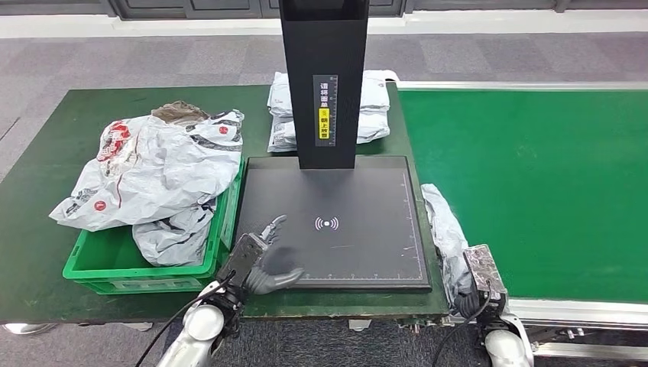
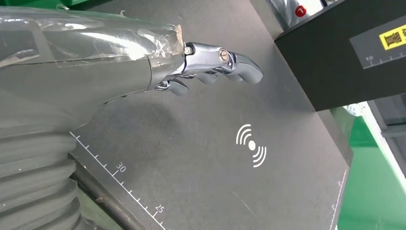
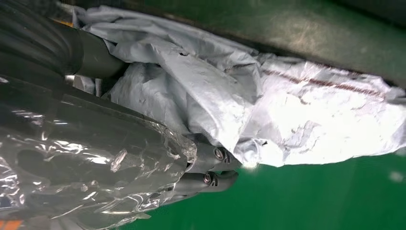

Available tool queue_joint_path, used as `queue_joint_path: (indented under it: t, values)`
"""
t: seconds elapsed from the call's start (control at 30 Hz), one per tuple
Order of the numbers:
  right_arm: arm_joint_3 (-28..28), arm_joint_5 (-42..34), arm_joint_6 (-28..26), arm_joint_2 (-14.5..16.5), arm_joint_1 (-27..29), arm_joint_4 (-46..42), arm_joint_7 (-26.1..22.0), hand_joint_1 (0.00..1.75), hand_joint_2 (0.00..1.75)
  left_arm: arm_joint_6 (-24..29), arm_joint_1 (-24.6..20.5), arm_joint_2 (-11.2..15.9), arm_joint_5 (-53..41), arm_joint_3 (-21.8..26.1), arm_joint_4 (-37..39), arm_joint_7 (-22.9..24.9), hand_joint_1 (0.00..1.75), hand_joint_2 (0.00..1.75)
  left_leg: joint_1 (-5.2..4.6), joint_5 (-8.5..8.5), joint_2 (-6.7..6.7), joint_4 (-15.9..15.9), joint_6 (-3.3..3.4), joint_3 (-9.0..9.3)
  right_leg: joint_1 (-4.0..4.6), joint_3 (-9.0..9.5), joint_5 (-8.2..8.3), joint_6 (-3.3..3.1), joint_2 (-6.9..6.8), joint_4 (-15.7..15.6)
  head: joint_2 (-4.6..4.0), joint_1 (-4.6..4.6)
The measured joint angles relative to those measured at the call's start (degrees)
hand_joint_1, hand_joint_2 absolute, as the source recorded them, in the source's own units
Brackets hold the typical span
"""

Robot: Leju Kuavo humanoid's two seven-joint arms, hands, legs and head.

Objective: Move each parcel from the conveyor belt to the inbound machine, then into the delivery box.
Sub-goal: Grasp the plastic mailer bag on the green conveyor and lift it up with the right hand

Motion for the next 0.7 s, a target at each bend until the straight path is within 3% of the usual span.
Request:
queue_joint_path:
  t: [0.7]
  values:
    - [0.1,-4.9,2.1,0.0,0.0,0.1,-2.3,1.75,1.75,-0.2,0.9,0.0,-0.7,0.0,0.2,0.2,0.00,1.75,0.10,-0.03,0.10,0.0,-0.09,0.02,0.06,-0.03,0.00,-0.08,0.08,0.0,0.00,-0.01]
